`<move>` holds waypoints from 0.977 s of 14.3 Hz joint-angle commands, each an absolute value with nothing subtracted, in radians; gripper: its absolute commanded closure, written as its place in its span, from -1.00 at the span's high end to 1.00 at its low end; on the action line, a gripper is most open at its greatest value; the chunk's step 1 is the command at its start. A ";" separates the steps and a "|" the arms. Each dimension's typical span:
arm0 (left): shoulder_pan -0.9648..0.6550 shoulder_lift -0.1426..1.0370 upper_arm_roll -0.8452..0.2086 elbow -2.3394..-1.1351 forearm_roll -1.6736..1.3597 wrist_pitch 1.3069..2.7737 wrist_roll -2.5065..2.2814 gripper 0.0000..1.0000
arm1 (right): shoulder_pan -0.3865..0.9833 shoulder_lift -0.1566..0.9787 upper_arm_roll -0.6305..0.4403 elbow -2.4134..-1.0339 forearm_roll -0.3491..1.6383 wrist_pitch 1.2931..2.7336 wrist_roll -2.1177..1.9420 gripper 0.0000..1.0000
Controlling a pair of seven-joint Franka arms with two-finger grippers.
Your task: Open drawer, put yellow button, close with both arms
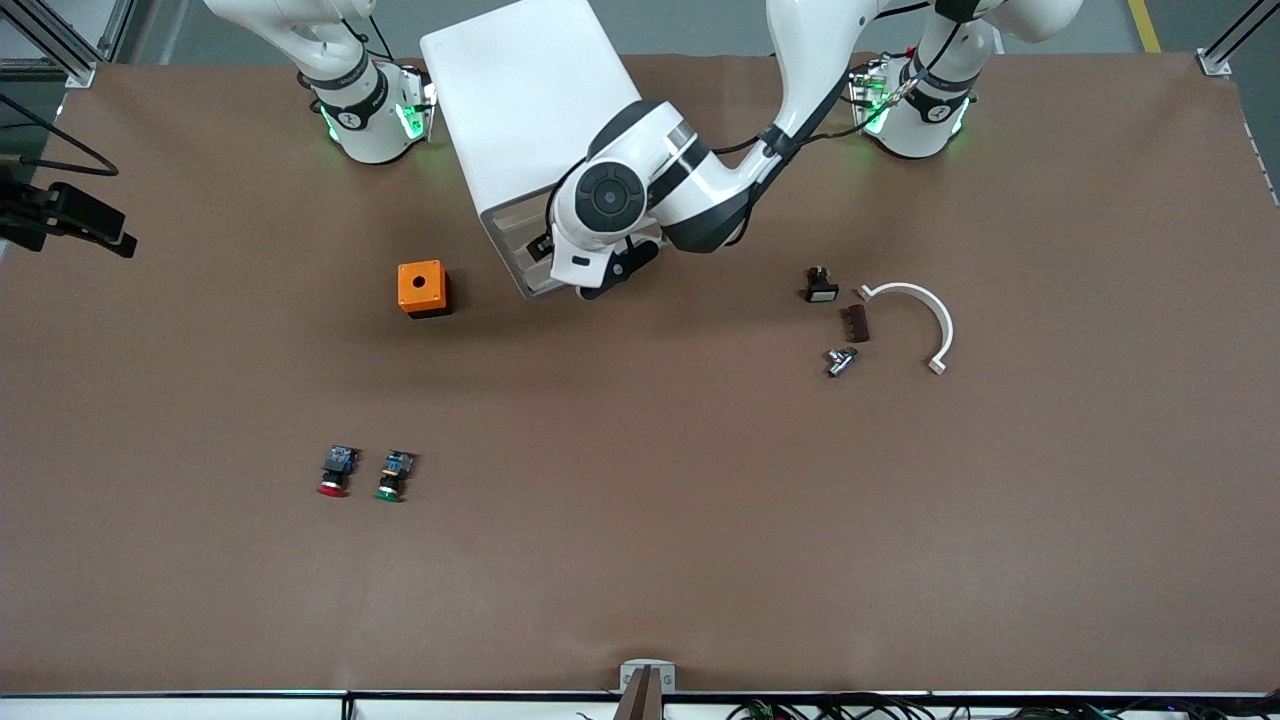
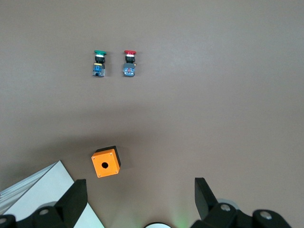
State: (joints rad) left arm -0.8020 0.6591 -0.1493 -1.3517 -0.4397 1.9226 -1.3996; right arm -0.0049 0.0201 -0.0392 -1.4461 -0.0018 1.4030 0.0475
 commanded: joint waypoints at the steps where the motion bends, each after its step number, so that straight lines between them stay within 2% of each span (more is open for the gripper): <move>1: -0.747 0.600 -0.130 -1.359 -0.385 1.913 -1.391 0.99 | -0.028 -0.034 -0.025 -1.509 0.001 1.430 0.055 1.00; 5: -0.582 0.514 -0.133 -1.335 -0.362 1.905 -1.280 0.99 | -0.028 -0.032 -0.021 -1.511 0.000 1.453 0.048 1.00; 9: -0.399 0.402 -0.132 -1.338 -0.275 1.656 -0.932 0.99 | -0.037 -0.052 -0.026 -1.511 0.026 1.443 0.049 1.00; 14: -0.241 0.310 -0.132 -1.344 -0.199 1.517 -0.650 0.99 | -0.037 -0.097 -0.026 -1.560 0.041 1.469 0.044 1.00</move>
State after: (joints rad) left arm -0.2770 0.3573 -0.1246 -1.3118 -0.2244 1.5659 -0.7473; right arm -0.0194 -0.0472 -0.0373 -1.4971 0.0254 1.4416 0.0474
